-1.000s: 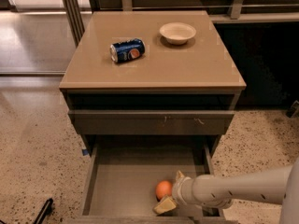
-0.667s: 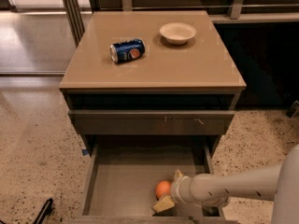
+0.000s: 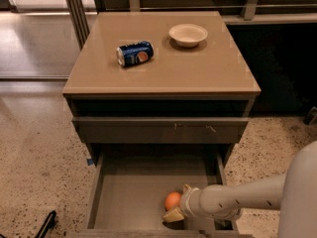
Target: Pick orange from middle drawer and place on counter
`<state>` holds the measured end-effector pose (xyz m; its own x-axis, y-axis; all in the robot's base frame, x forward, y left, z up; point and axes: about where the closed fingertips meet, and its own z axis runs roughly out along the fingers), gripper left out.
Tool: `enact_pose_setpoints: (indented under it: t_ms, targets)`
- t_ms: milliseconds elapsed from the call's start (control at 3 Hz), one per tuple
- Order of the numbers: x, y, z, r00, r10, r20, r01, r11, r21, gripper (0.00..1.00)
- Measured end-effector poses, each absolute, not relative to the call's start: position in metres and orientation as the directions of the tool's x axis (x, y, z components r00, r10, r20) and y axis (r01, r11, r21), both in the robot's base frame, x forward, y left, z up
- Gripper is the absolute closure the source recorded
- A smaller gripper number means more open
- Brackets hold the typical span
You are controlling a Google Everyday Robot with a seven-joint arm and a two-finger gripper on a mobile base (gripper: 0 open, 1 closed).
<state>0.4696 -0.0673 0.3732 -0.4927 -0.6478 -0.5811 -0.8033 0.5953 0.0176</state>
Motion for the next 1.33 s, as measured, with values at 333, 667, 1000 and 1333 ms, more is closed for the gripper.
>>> enact_pose_setpoints:
  t_ms: [333, 667, 1000, 1333]
  targets:
    - [0.4696, -0.0672, 0.3732, -0.493, -0.648, -0.581, -0.803, 0.595, 0.018, 0.42]
    - [0.4696, -0.0672, 0.3732, -0.493, -0.648, -0.581, -0.803, 0.595, 0.018, 0.65]
    - [0.4696, -0.0672, 0.3732, -0.493, -0.648, -0.581, -0.803, 0.595, 0.018, 0.89]
    - [0.4698, -0.0650, 0.3770, -0.477, -0.644, -0.599, -0.824, 0.564, 0.050, 1.00]
